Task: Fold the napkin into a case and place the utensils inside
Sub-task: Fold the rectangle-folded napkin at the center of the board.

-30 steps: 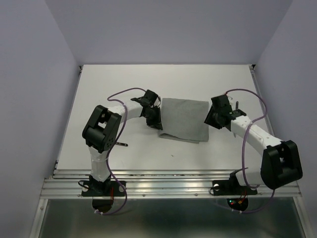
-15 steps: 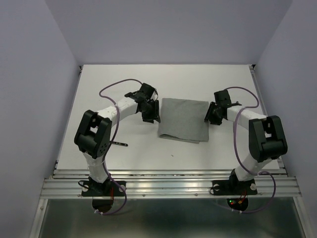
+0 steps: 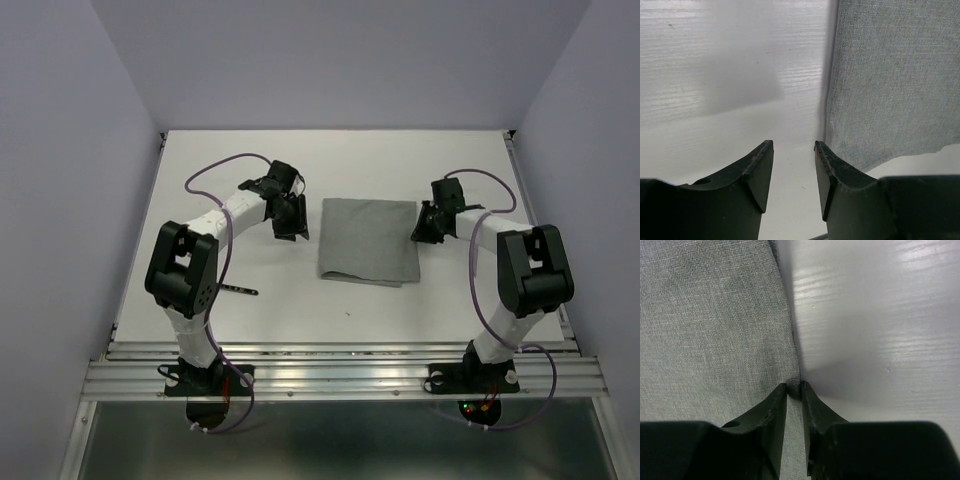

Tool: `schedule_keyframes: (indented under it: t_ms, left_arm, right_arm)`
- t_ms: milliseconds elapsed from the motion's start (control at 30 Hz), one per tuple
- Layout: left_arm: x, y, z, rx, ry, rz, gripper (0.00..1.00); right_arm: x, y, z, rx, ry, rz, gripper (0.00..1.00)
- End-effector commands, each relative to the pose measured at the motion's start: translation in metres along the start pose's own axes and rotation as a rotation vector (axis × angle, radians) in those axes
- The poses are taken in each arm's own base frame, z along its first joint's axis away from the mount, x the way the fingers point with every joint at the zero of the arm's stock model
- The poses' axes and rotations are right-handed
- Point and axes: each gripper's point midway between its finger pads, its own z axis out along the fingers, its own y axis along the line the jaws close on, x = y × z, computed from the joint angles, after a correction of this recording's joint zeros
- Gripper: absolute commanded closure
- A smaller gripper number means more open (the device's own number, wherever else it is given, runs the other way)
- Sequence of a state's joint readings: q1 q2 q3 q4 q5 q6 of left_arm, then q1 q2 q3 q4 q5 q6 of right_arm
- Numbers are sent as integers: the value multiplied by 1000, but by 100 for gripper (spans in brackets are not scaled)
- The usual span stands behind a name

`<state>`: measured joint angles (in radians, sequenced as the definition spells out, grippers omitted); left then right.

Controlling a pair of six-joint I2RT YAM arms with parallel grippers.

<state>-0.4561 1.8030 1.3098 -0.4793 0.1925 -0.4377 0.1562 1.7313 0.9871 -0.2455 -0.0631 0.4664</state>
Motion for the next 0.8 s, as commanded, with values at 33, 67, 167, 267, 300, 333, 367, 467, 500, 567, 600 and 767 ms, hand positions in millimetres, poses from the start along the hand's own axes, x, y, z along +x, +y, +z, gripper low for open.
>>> schedule_keyframes:
  t_ms: [33, 67, 167, 267, 300, 333, 367, 467, 500, 567, 600, 767]
  left_arm:
    - [-16, -5, -13, 20, -46, 18, 51]
    - [-16, -6, -12, 25, -47, 19, 51]
    - [-13, -6, -10, 35, -38, 14, 51]
    - [-12, -6, -9, 38, -36, 11, 51]
    - [-11, -6, -8, 38, -33, 9, 51]
    - [-11, -6, -8, 37, -32, 9, 51]
    - [-12, -6, -8, 40, -34, 9, 51]
    - [-13, -7, -7, 44, -33, 7, 52]
    - [-14, -8, -8, 46, -37, 7, 52]
    - [-14, -8, -8, 45, -36, 6, 52]
    - [-16, -8, -8, 45, -38, 3, 52]
    - [-16, -9, -6, 49, -34, 4, 52]
  right_arm:
    - [11, -3, 12, -12, 51, -24, 86]
    - [11, -2, 12, -12, 51, -22, 92]
    - [8, 0, 9, -22, 42, -20, 99]
    - [2, 4, 4, -32, 23, -24, 99]
    - [1, 4, 3, -32, 19, -25, 99]
    - [-3, 6, -1, -35, 6, -26, 99]
    - [-5, 7, -4, -38, -3, -27, 99]
    - [-15, 15, -19, -70, -45, -27, 99]
    - [-19, 18, -22, -78, -56, -25, 99]
    - [-24, 22, -30, -90, -74, -24, 99]
    - [-28, 25, -36, -100, -88, -24, 99]
    - [-30, 32, -45, -131, -90, -22, 99]
